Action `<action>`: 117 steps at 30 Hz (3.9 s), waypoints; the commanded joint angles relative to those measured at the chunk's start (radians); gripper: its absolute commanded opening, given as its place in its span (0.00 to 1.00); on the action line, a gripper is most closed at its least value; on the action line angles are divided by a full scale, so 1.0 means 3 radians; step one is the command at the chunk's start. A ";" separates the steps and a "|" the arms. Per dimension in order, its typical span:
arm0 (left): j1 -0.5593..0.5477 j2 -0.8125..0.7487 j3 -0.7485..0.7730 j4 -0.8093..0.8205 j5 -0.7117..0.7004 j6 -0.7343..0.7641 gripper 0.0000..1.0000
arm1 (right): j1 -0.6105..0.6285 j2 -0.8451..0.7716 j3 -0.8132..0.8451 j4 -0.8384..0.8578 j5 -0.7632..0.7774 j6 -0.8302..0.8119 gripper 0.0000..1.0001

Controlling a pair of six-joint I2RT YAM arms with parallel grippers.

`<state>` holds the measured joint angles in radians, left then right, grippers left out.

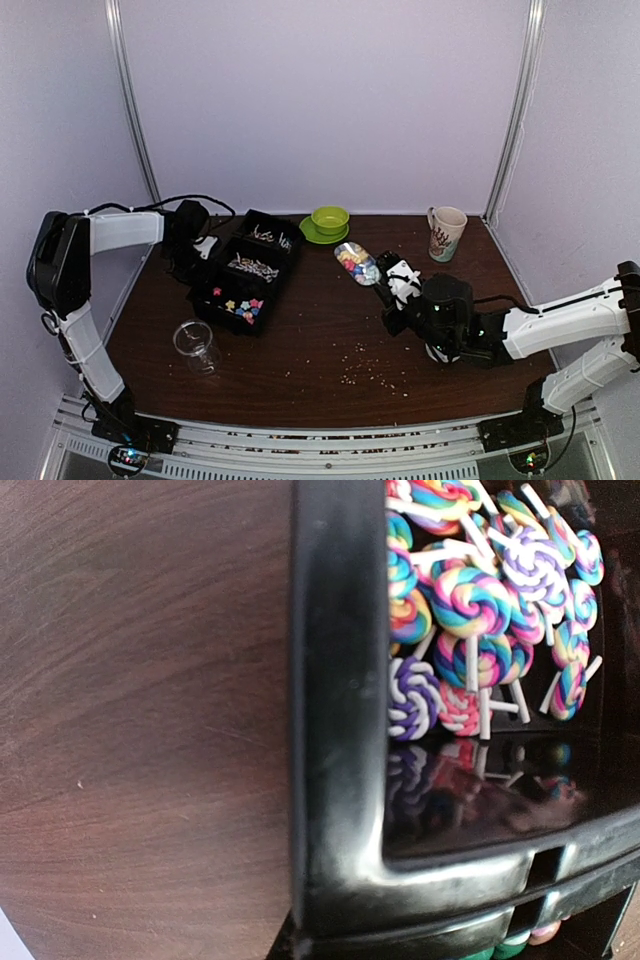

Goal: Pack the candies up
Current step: Place the plate at the center of the board, then pick up the packing bottle from the center of the board.

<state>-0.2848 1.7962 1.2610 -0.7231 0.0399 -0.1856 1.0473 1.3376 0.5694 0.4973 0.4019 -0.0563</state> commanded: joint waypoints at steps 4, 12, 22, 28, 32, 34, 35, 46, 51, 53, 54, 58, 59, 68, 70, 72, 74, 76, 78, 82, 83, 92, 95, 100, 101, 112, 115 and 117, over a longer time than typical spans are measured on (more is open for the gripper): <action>0.0126 0.0060 0.0240 0.0341 0.0011 0.0034 0.10 | -0.0014 -0.0112 -0.0025 0.0101 0.0019 -0.0002 0.00; 0.0192 0.0079 0.0233 0.0322 -0.0043 0.0027 0.22 | -0.0014 -0.0179 -0.0059 0.0111 0.0015 -0.0012 0.00; 0.0187 -0.0461 0.0189 0.0209 -0.0167 -0.0028 0.66 | -0.0014 -0.0239 -0.0031 0.0032 -0.0015 -0.0023 0.00; 0.0012 -0.0899 0.0109 -0.0001 -0.0264 -0.0065 0.82 | -0.0013 -0.0248 0.0030 -0.0043 -0.0068 -0.0022 0.00; -0.0164 -0.1159 -0.0082 -0.0196 -0.0341 -0.0035 0.80 | -0.0009 -0.0253 0.0090 -0.0126 -0.0092 -0.0027 0.00; -0.0223 -0.1272 -0.0193 -0.0313 -0.0357 -0.0012 0.78 | -0.0007 -0.0260 0.0096 -0.0153 -0.0092 -0.0034 0.00; -0.0244 -0.1328 -0.0256 -0.0360 -0.0362 -0.0011 0.77 | -0.0013 -0.0269 0.0093 -0.0150 -0.0095 -0.0037 0.00; -0.0468 -0.1938 -0.0655 -0.0934 -0.0362 -0.0123 0.73 | -0.0009 -0.0282 0.0070 -0.0136 -0.0075 -0.0040 0.00; -0.0605 -0.1919 -0.0607 -0.1127 -0.0281 -0.0167 0.65 | -0.0009 -0.0298 0.0063 -0.0140 -0.0091 -0.0038 0.00; -0.0667 -0.1888 -0.0593 -0.1240 -0.0286 -0.0210 0.64 | -0.0011 -0.0326 0.0053 -0.0156 -0.0084 -0.0045 0.00; -0.0690 -0.1887 -0.0600 -0.1298 -0.0291 -0.0252 0.64 | -0.0006 -0.0339 0.0044 -0.0152 -0.0087 -0.0038 0.00; -0.0703 -0.1908 -0.0656 -0.1392 -0.0324 -0.0304 0.65 | -0.0007 -0.0370 0.0005 -0.0105 -0.0101 -0.0019 0.00; -0.0704 -0.1896 -0.0658 -0.1415 -0.0342 -0.0309 0.65 | -0.0007 -0.0365 0.0008 -0.0096 -0.0106 -0.0017 0.00; -0.0703 -0.1699 -0.0741 -0.1425 -0.0215 -0.0329 0.61 | -0.0009 -0.0426 -0.0017 -0.0083 -0.0131 -0.0011 0.00; -0.0705 -0.1646 -0.0715 -0.1409 -0.0214 -0.0324 0.59 | -0.0009 -0.0417 -0.0012 -0.0094 -0.0139 -0.0010 0.00; -0.0703 -0.1578 -0.0695 -0.1389 -0.0204 -0.0313 0.59 | -0.0009 -0.0422 -0.0010 -0.0112 -0.0158 -0.0003 0.00; -0.0705 -0.1513 -0.0680 -0.1389 -0.0204 -0.0282 0.56 | -0.0009 -0.0441 -0.0031 -0.0106 -0.0165 0.0008 0.00; -0.0704 -0.1458 -0.0661 -0.1382 -0.0198 -0.0262 0.56 | -0.0009 -0.0468 -0.0050 -0.0098 -0.0168 0.0008 0.00; -0.0706 -0.1419 -0.0653 -0.1374 -0.0186 -0.0239 0.55 | -0.0007 -0.0482 -0.0050 -0.0097 -0.0169 0.0012 0.00; -0.0704 -0.1332 -0.0624 -0.1351 -0.0192 -0.0214 0.50 | -0.0009 -0.0491 -0.0052 -0.0106 -0.0179 0.0009 0.00; -0.0706 -0.1316 -0.0619 -0.1337 -0.0189 -0.0206 0.48 | -0.0006 -0.0496 -0.0053 -0.0107 -0.0179 0.0009 0.00; -0.0714 -0.1223 -0.0604 -0.1274 -0.0164 -0.0184 0.24 | -0.0005 -0.0531 -0.0058 -0.0114 -0.0189 0.0014 0.00; -0.0722 -0.1219 -0.0604 -0.1257 -0.0167 -0.0189 0.17 | -0.0004 -0.0542 -0.0058 -0.0121 -0.0189 0.0014 0.00; -0.0756 -0.1206 -0.0606 -0.1236 -0.0149 -0.0185 0.05 | -0.0004 -0.0560 -0.0062 -0.0131 -0.0192 0.0016 0.00; -0.0766 -0.1209 -0.0606 -0.1233 -0.0143 -0.0184 0.03 | -0.0004 -0.0562 -0.0062 -0.0129 -0.0196 0.0014 0.00; -0.1026 -0.1278 -0.0451 -0.1210 0.0050 -0.0262 0.00 | -0.0001 -0.0672 0.0043 -0.0329 -0.0095 0.0032 0.00; -0.1159 -0.1235 -0.0250 -0.1207 0.0085 -0.0314 0.00 | -0.0003 -0.0739 0.0098 -0.0457 -0.0039 0.0075 0.00; -0.1246 -0.1157 -0.0079 -0.1206 0.0097 -0.0342 0.00 | -0.0004 -0.0793 0.0131 -0.0554 -0.0016 0.0104 0.00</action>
<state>-0.6186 1.4269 1.1397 -1.1091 0.0345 -0.2607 1.0473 1.1473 0.5587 0.3691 0.3580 -0.0490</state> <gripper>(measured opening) 0.009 0.076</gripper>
